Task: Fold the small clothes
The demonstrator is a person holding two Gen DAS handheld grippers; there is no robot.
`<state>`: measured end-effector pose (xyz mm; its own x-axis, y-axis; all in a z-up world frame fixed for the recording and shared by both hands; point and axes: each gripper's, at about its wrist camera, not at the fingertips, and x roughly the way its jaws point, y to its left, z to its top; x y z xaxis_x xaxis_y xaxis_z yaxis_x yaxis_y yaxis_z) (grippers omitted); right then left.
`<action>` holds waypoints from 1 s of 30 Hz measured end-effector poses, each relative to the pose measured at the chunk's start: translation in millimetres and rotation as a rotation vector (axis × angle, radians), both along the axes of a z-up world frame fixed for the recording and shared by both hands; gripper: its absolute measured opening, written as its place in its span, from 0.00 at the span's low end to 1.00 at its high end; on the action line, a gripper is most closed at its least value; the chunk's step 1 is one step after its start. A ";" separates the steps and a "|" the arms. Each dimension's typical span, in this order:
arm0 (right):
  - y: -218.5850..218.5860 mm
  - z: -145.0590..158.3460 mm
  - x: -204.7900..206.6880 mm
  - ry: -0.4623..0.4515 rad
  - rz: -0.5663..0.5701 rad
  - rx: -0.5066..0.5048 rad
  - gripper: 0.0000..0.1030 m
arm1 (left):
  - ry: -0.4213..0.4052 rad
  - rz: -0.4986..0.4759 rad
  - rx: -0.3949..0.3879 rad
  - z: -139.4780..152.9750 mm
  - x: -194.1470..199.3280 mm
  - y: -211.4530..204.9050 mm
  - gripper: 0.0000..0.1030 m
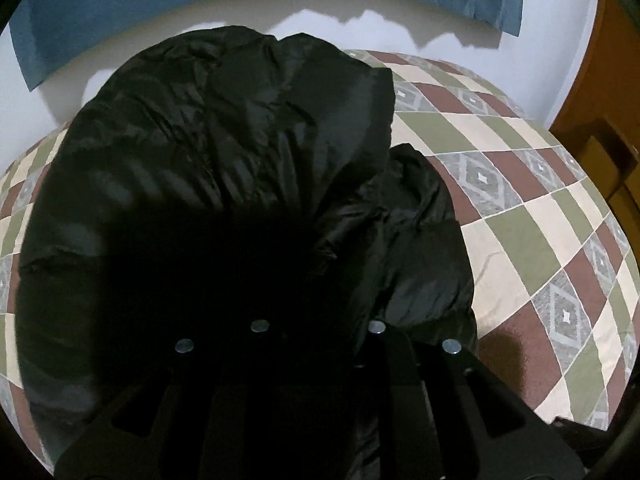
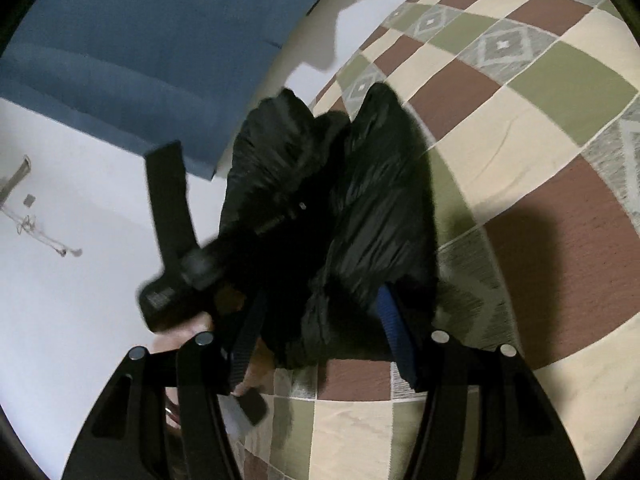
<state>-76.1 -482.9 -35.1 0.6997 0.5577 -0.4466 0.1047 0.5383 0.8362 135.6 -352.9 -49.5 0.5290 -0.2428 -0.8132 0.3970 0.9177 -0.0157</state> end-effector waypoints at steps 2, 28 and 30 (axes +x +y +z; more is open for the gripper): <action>-7.6 4.3 -4.1 -0.015 -0.018 0.015 0.57 | -0.028 -0.011 0.004 -1.3 -6.7 -3.6 0.14; 5.0 57.2 82.9 -0.066 0.068 -0.014 0.67 | -0.264 -0.206 -0.462 106.0 -105.4 143.5 0.54; 22.9 48.1 101.4 -0.020 0.097 -0.033 0.67 | -0.303 -0.120 -0.472 107.3 -99.6 179.8 0.55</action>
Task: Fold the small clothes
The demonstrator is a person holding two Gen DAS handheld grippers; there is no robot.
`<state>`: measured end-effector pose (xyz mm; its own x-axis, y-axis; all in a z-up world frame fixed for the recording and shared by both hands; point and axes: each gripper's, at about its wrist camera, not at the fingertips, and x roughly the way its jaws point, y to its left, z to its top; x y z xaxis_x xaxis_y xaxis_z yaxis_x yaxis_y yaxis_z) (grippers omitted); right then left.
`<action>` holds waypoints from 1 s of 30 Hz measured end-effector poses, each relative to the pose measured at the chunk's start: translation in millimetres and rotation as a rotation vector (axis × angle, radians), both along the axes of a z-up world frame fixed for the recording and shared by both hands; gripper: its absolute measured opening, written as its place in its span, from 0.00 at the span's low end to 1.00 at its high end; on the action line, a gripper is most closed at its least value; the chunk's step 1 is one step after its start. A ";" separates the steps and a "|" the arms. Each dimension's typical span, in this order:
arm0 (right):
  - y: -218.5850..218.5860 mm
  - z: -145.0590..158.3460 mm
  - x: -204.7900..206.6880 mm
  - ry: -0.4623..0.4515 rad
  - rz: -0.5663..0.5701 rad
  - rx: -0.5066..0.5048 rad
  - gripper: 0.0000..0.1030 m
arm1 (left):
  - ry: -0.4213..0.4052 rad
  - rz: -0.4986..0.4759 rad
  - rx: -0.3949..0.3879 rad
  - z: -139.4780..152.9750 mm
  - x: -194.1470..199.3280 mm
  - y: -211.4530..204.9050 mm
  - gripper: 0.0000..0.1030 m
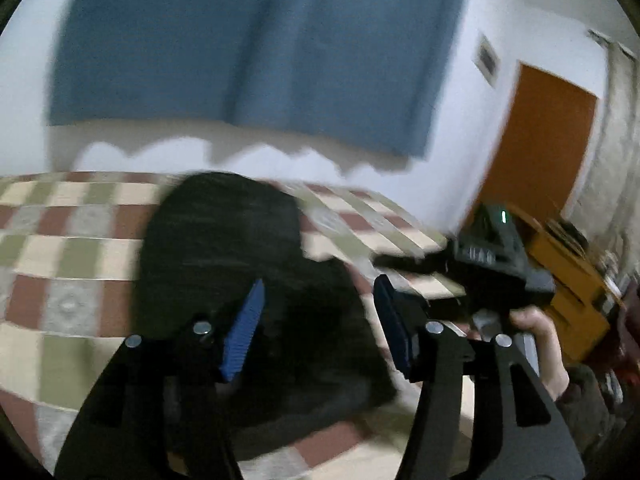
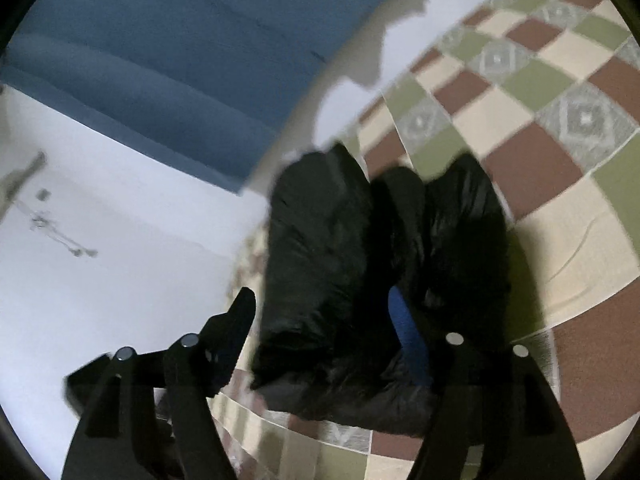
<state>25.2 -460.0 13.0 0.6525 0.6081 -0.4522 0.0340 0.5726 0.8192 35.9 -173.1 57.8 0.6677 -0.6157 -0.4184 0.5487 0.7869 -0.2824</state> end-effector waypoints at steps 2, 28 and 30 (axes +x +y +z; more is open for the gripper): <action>19.1 -3.1 22.7 0.019 0.030 -0.025 0.67 | 0.004 0.078 -0.001 -6.5 16.5 31.8 0.55; 17.3 -17.7 60.5 0.104 0.117 -0.131 0.09 | 0.135 0.066 0.017 -61.7 68.3 50.8 0.57; 2.1 -21.4 51.9 0.099 0.093 -0.117 0.07 | 0.109 0.039 0.044 -54.4 66.5 36.6 0.57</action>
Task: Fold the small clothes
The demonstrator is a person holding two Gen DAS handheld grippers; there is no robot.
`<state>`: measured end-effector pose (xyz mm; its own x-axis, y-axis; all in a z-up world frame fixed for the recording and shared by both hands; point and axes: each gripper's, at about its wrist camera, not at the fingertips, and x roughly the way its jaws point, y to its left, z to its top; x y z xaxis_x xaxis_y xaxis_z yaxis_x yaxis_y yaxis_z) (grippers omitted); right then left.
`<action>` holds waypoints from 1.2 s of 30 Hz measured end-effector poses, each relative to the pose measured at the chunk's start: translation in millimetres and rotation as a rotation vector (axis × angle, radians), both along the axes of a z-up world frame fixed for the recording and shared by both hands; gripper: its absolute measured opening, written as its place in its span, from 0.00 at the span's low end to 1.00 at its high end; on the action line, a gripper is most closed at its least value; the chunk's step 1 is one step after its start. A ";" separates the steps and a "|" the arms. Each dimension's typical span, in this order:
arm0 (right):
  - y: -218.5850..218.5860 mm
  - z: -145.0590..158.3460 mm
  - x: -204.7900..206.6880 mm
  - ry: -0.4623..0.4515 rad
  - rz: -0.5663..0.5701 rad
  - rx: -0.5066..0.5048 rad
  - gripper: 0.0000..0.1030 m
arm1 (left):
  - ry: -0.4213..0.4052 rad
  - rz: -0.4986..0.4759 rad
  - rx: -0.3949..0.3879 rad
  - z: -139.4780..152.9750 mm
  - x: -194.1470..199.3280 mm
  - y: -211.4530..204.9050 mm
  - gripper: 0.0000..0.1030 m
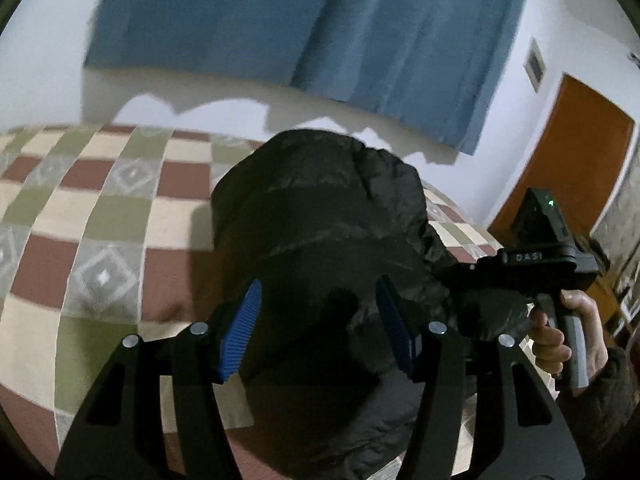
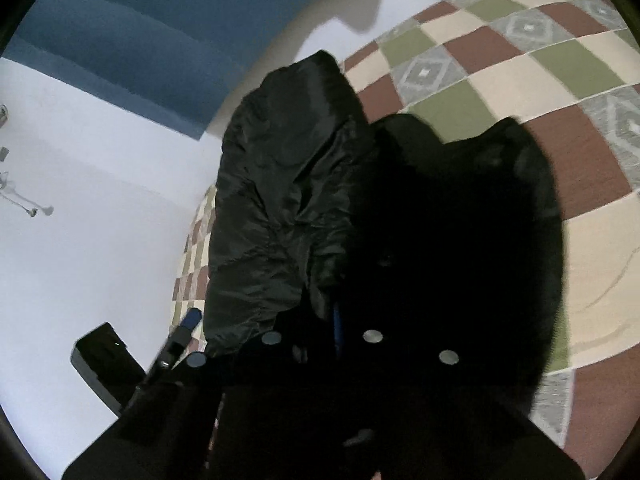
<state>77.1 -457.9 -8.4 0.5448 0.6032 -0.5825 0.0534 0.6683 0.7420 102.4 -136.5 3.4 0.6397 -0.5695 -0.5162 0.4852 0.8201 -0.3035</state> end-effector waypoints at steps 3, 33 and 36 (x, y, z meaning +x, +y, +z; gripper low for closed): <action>-25.0 -19.1 -15.5 0.023 -0.050 0.028 0.05 | 0.009 -0.035 0.064 -3.2 3.7 -27.1 0.57; 2.5 -22.9 -82.2 -0.081 0.074 0.125 0.20 | 0.031 -0.086 0.209 -35.6 0.5 -54.9 0.62; -6.8 -73.6 -71.7 0.049 0.002 0.165 0.02 | 0.078 -0.089 0.231 -49.7 5.5 -57.0 0.62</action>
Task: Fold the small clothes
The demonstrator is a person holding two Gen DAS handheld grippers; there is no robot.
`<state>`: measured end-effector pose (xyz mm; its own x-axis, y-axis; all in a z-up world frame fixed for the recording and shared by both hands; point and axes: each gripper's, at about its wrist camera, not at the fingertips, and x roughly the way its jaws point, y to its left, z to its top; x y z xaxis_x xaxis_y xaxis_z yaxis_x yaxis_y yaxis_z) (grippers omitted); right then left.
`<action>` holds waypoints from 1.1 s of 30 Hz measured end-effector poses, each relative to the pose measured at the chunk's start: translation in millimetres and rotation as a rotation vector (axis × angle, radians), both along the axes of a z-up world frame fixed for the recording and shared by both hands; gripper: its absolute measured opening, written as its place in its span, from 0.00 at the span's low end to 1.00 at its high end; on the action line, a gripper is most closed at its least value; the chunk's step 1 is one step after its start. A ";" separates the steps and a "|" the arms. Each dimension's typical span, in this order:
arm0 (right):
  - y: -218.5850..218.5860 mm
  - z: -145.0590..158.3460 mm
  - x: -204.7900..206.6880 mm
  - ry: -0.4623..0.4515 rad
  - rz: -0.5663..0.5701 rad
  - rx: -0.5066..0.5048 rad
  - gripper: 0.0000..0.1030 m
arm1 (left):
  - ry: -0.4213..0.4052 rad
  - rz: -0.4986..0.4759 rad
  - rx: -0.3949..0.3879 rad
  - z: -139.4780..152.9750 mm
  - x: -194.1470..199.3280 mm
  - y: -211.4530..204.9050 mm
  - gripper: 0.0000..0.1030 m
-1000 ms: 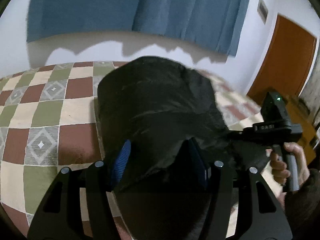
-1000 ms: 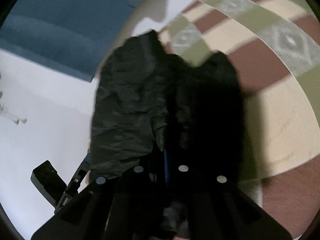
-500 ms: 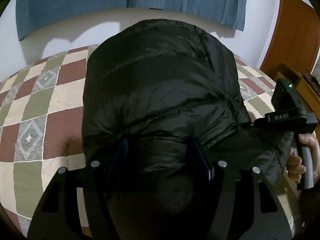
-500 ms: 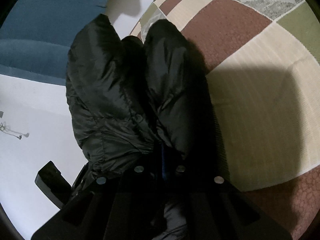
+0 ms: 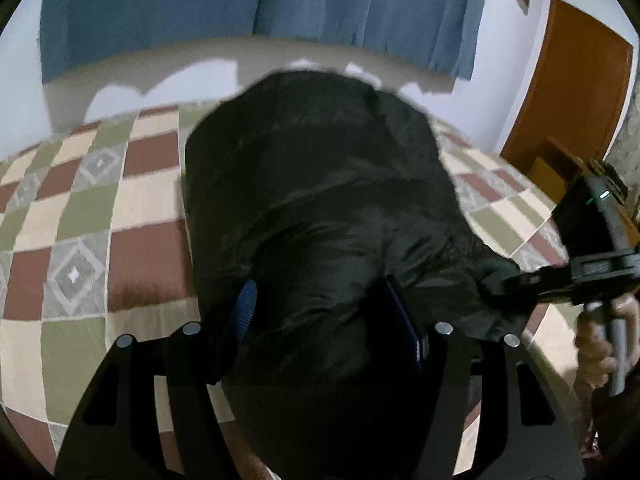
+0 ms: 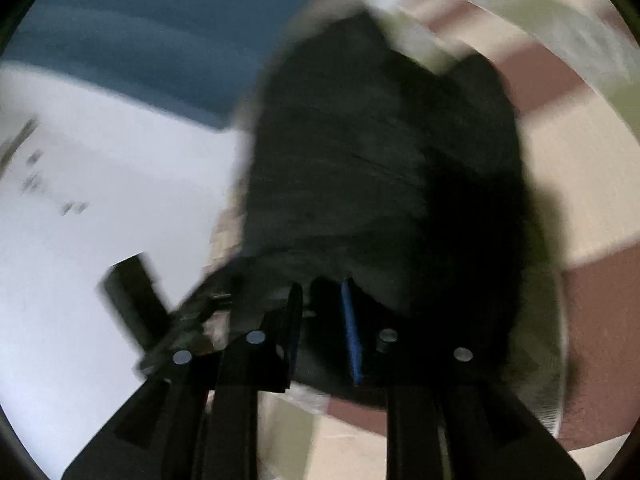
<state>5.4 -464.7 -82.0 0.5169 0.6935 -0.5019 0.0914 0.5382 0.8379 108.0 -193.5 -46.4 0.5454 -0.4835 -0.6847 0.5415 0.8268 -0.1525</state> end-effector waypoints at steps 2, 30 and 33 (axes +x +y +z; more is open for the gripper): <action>-3.3 -31.5 0.8 0.048 -0.032 0.065 0.00 | 0.024 0.005 0.042 -14.4 4.5 -7.6 0.62; 16.2 97.6 157.1 -0.218 0.075 -0.100 0.55 | -0.017 0.000 -0.047 37.9 119.0 -13.3 0.56; -0.1 56.5 168.5 -0.078 0.040 -0.173 0.55 | 0.005 -0.006 0.042 21.7 133.0 -35.9 0.54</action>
<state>174.0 -464.8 -25.5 0.5323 0.6214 -0.5749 0.0052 0.6767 0.7362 241.0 -229.4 -24.7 0.5386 -0.4575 -0.7075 0.5461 0.8290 -0.1204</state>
